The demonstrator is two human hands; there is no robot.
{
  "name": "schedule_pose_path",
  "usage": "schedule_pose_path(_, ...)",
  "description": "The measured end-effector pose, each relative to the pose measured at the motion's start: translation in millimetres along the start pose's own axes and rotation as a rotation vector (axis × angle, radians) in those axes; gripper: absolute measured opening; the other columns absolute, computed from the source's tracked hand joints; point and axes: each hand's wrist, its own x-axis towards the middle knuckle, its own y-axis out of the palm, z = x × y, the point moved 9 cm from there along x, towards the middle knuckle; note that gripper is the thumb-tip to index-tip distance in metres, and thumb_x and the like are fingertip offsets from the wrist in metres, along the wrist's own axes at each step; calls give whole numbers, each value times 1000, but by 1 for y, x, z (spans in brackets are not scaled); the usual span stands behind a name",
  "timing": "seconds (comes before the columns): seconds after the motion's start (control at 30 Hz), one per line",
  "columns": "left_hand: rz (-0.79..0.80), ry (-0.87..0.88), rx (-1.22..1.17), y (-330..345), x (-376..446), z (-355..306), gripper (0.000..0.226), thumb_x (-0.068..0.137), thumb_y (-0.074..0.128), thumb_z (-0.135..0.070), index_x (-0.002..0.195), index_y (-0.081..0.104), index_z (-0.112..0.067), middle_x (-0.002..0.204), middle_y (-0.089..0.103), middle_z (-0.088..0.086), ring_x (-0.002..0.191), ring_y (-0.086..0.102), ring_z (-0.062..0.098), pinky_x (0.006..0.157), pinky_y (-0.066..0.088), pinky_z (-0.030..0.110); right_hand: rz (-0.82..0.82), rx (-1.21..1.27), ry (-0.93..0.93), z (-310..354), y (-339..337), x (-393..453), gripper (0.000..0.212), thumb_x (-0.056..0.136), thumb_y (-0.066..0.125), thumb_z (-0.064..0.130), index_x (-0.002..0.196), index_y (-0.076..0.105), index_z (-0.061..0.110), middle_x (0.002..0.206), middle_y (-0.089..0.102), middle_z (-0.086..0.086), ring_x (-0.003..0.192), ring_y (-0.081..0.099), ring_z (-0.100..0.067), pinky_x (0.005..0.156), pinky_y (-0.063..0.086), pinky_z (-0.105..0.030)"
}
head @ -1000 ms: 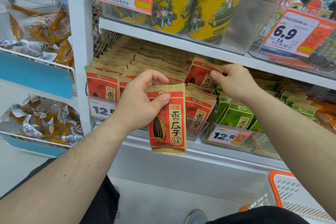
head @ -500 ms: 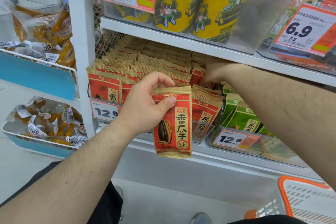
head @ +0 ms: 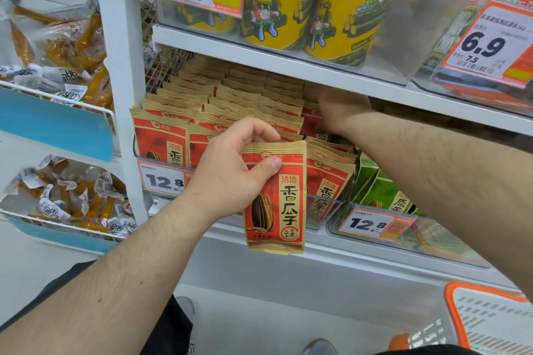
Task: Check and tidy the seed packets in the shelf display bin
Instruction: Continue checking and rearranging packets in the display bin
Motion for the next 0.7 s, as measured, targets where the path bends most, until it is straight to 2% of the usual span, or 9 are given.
schedule_pose_path(0.07,2,6,9,-1,0,0,36,80,71,-20,89,58,-52,96,63,-15,93,66,10,66,61,42,-26,16,-9,0,-4,-2,9,94,62,26,97,63,18,89,59,1,84,56,-23,70,38,-27)
schedule_pose_path(0.13,6,10,13,0,-1,-1,37,81,71,-19,89,58,-52,96,63,-16,93,66,10,65,61,42,45,-30,17,0,2,-1,16,92,62,20,77,59,23,76,56,5,73,54,-20,59,37,-25)
schedule_pose_path(0.17,8,9,16,0,-1,-1,35,79,70,-21,89,58,-52,95,63,-17,93,66,10,65,61,42,135,-61,33,-3,13,2,8,90,63,19,82,64,22,78,60,4,74,57,-18,58,41,-25)
schedule_pose_path(0.2,9,7,22,1,-1,-2,34,78,69,-23,89,57,-53,95,62,-18,93,66,10,65,61,42,216,-73,40,-1,22,1,10,87,66,22,97,69,21,87,65,5,79,60,-17,63,47,-26)
schedule_pose_path(0.23,6,5,30,1,-1,-3,32,77,68,-26,89,57,-53,96,62,-18,93,65,9,65,60,42,303,-68,52,-2,31,2,28,85,70,28,113,67,22,99,67,7,87,61,-16,74,51,-28)
schedule_pose_path(0.3,2,4,42,2,-1,-3,31,76,67,-27,90,57,-53,96,62,-18,94,65,9,67,60,43,381,-11,62,2,38,4,51,83,74,36,129,55,26,115,58,11,104,56,-16,92,44,-30)
schedule_pose_path(0.43,-1,-4,36,1,-3,-3,31,76,67,-27,91,57,-52,94,62,-20,94,65,11,68,60,45,468,-11,56,10,49,15,81,73,81,44,143,41,31,142,50,4,131,45,-23,111,34,-43)
schedule_pose_path(0.53,-3,-14,26,-1,-3,-2,31,76,67,-26,89,57,-53,94,62,-19,94,65,11,66,60,44,509,-21,60,7,58,19,73,74,80,45,138,48,32,138,55,3,127,49,-22,110,36,-46)
schedule_pose_path(0.7,-2,-9,38,0,-4,-4,34,79,69,-22,90,57,-51,95,62,-18,93,65,10,64,60,41,456,13,27,11,50,11,62,83,71,44,139,47,32,136,55,4,121,52,-20,106,39,-41)
